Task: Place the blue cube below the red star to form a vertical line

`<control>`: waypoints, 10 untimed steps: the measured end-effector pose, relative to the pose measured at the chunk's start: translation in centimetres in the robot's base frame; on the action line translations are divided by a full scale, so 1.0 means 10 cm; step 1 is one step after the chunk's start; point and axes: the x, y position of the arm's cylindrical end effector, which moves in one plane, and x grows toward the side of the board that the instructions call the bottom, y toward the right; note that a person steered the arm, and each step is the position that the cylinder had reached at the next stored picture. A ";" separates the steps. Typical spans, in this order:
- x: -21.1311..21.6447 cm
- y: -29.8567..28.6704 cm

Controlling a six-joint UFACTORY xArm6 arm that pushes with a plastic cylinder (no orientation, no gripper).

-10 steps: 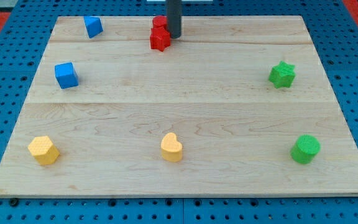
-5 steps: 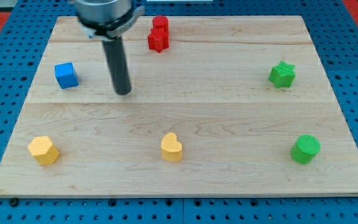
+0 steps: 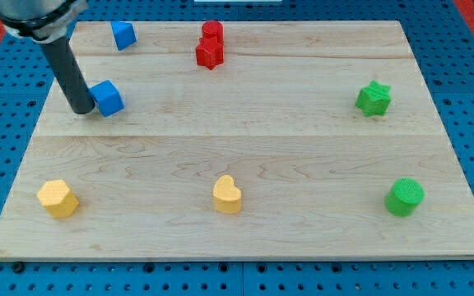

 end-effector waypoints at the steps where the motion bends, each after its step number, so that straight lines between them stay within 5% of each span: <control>1: -0.09 0.33; 2: -0.35 0.79; 5: -0.73 0.50; 6: -0.73 1.09; 8: -0.47 1.19; 10: -0.47 1.94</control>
